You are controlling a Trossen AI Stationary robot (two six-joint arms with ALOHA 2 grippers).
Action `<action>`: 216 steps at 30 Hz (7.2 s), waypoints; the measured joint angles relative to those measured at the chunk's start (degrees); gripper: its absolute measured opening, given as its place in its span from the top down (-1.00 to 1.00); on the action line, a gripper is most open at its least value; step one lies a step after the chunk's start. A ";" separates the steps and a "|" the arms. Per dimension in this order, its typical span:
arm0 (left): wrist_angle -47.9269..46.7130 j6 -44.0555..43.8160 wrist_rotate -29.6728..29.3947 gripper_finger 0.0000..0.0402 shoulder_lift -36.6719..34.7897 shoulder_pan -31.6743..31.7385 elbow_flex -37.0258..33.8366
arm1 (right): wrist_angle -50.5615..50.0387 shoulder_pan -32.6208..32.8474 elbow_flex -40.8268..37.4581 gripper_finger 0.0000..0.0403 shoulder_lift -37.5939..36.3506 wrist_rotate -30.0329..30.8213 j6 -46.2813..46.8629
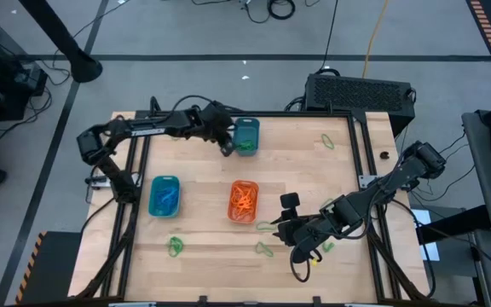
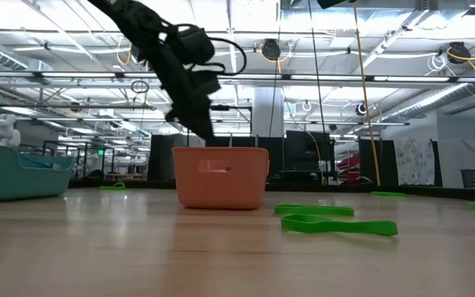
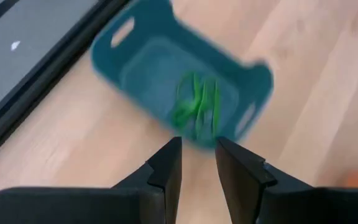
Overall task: Sort rubber bands into baskets
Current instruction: Put the green rubber band into the blue bin
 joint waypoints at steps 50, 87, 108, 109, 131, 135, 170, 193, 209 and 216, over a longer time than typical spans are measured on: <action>18.15 5.41 -4.63 0.48 -15.74 -55.89 -16.81 | -25.92 -11.37 -27.58 0.34 0.13 -19.72 52.37; 66.43 7.10 -4.80 0.48 -15.25 -47.37 -37.17 | -18.24 -9.98 -3.73 1.00 0.14 -4.10 34.22; 89.89 6.74 1.51 0.48 4.29 -44.83 -29.22 | 26.95 -8.46 -2.93 1.00 0.11 -9.28 10.73; 89.62 6.74 1.62 0.48 4.54 -44.83 -29.01 | 26.93 -8.46 -2.93 1.00 0.11 -9.28 10.73; 88.60 6.62 1.36 0.95 5.90 -44.37 -27.93 | 24.92 -8.61 -2.93 0.80 0.11 -9.03 8.39; 85.70 3.59 -0.76 0.98 4.51 -43.14 -27.93 | 19.49 -8.63 -2.89 0.64 0.11 -8.10 7.20; 9.97 -6.72 5.56 0.99 14.30 4.20 9.19 | 5.73 -16.59 -22.25 0.20 0.09 8.79 9.06; 4.00 -4.75 5.62 0.16 14.33 4.02 10.20 | 7.28 -16.46 -22.25 0.20 0.09 8.76 9.84; -42.17 7.05 -7.52 0.16 3.71 4.82 16.92 | 17.33 -16.61 -22.25 0.20 0.09 9.05 0.05; -44.00 4.67 -12.73 0.16 4.32 10.42 11.14 | 20.83 -16.61 -22.14 0.20 0.09 8.99 -12.41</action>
